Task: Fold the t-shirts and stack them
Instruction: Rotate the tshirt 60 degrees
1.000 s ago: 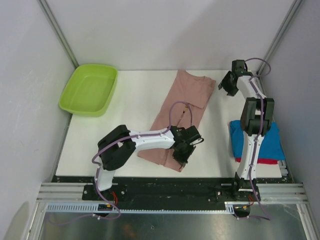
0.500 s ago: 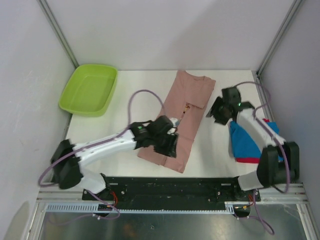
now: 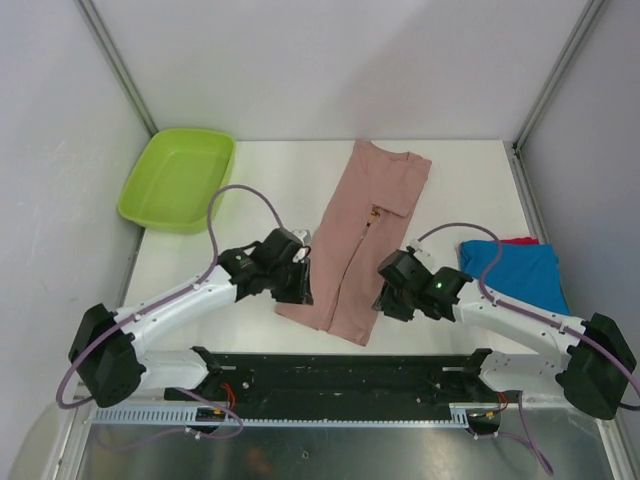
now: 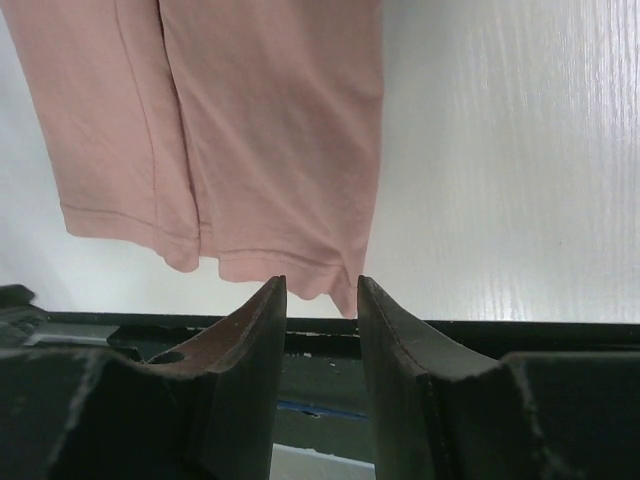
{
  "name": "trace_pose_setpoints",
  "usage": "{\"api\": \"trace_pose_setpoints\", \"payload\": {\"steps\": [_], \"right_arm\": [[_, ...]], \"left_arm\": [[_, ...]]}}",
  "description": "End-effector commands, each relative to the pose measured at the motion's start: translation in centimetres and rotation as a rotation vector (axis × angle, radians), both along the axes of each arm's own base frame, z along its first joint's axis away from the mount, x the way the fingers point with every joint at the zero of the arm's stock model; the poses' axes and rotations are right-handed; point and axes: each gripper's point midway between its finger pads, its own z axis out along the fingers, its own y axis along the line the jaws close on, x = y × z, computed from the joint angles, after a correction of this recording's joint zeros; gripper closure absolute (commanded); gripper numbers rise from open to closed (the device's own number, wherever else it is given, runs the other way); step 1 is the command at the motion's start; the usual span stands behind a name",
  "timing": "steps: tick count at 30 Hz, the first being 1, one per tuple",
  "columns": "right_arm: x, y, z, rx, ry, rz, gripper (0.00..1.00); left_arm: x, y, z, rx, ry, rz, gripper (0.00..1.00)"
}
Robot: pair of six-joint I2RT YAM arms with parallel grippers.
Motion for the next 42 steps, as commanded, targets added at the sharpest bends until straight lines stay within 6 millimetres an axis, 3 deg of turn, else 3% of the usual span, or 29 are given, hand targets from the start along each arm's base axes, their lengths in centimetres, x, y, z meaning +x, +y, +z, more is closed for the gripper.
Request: {"api": "trace_pose_setpoints", "payload": {"steps": [1, 10, 15, 25, 30, 37, 42], "right_arm": [[0.1, -0.8, -0.1, -0.011, -0.035, -0.138, 0.61], [-1.2, -3.2, -0.4, -0.025, -0.046, -0.202, 0.61], [-1.6, -3.8, -0.5, -0.012, -0.048, -0.209, 0.61], [-2.2, -3.8, -1.0, -0.004, -0.035, -0.2, 0.61], [-2.5, -4.0, -1.5, -0.004, -0.027, -0.204, 0.61], [-2.8, -3.9, -2.0, -0.004, -0.017, -0.197, 0.61], [-2.9, -3.3, -2.3, -0.002, -0.012, -0.182, 0.61]], "left_arm": [[-2.0, -2.6, -0.9, -0.009, 0.018, -0.141, 0.67], [-4.5, -6.4, -4.2, 0.027, 0.072, -0.253, 0.65], [-4.5, -7.0, -5.9, 0.06, 0.087, -0.256, 0.64], [-4.0, -7.6, -7.6, 0.083, 0.084, -0.251, 0.64], [-3.8, -7.9, -7.4, 0.069, 0.08, -0.243, 0.72], [-3.6, -7.4, -6.7, 0.063, 0.053, -0.217, 0.96], [-3.5, -5.6, -6.2, 0.09, 0.025, -0.165, 1.0]]}}
